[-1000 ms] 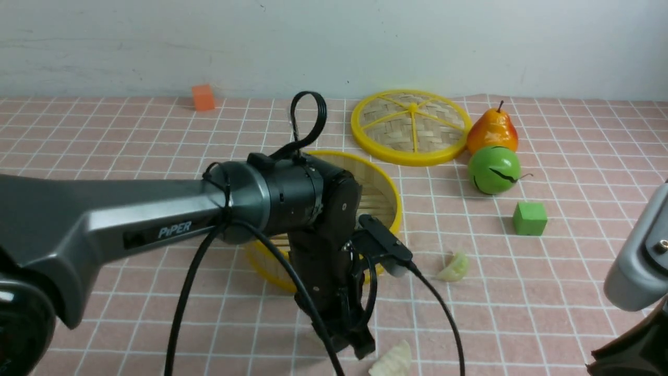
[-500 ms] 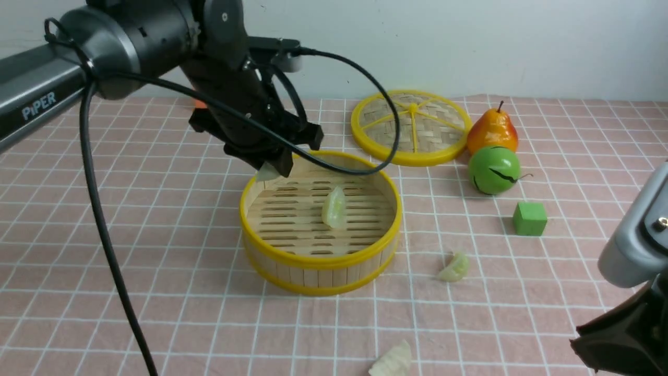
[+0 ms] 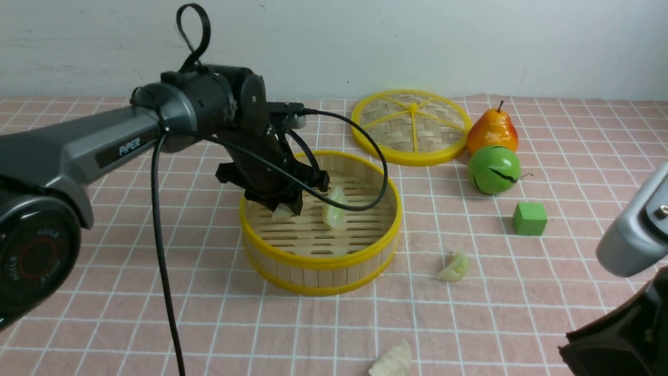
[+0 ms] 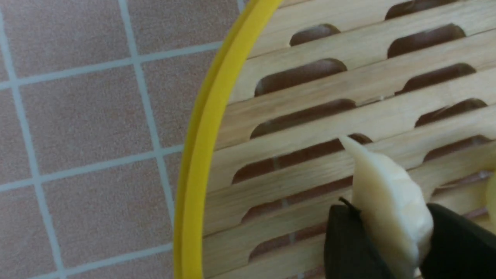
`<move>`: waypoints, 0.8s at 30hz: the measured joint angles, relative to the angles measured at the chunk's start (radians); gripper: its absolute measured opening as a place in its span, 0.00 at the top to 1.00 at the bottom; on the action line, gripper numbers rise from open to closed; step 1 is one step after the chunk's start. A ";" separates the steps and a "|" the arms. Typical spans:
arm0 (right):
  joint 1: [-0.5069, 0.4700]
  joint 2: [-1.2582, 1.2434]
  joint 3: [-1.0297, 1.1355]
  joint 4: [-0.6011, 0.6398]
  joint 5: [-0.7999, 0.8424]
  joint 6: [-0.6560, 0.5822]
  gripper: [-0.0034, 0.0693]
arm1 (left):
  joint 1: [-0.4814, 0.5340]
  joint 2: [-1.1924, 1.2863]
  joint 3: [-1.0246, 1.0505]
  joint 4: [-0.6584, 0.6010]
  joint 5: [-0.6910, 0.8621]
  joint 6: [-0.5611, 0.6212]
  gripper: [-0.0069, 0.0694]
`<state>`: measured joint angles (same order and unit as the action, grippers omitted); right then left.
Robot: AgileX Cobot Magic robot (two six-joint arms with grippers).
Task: Put the dumplings into the steamer on the table with the pink tablecloth.
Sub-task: 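Place the dumpling into the bamboo steamer basket with the left gripper, then reach for and grasp a dumpling lying on the table beside the steamer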
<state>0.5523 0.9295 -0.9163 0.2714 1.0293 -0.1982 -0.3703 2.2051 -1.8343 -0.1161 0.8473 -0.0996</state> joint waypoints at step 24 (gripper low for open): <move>0.000 -0.034 -0.226 -0.256 0.053 0.159 0.78 | -0.270 -0.234 -0.158 0.009 0.392 0.029 0.38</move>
<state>0.5523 0.8956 -1.1423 0.0154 1.0820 -0.0391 -0.6407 1.9710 -1.9920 -0.1069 1.2389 -0.0706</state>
